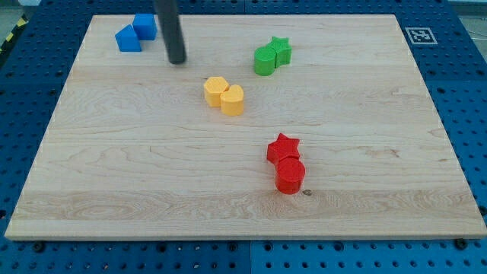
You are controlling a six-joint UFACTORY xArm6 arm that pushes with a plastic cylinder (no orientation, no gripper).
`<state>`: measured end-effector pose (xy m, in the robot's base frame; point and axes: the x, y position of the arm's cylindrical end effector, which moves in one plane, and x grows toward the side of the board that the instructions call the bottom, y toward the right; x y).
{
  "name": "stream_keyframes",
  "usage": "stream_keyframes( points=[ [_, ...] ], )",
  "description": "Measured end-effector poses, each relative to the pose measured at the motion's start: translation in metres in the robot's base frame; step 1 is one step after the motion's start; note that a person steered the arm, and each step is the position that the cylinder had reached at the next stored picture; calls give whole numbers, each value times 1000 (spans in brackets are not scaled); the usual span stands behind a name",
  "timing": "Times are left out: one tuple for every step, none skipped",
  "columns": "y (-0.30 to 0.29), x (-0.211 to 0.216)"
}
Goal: Push the green circle towards the blue blocks
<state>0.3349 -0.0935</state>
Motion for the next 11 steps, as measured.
stream_keyframes(
  points=[
    [70,43],
    [160,46],
    [229,40],
    [207,17],
    [149,-12],
    [80,-30],
    [72,-29],
    [116,-21],
    [124,7],
    [99,20],
    [50,13]
  ],
)
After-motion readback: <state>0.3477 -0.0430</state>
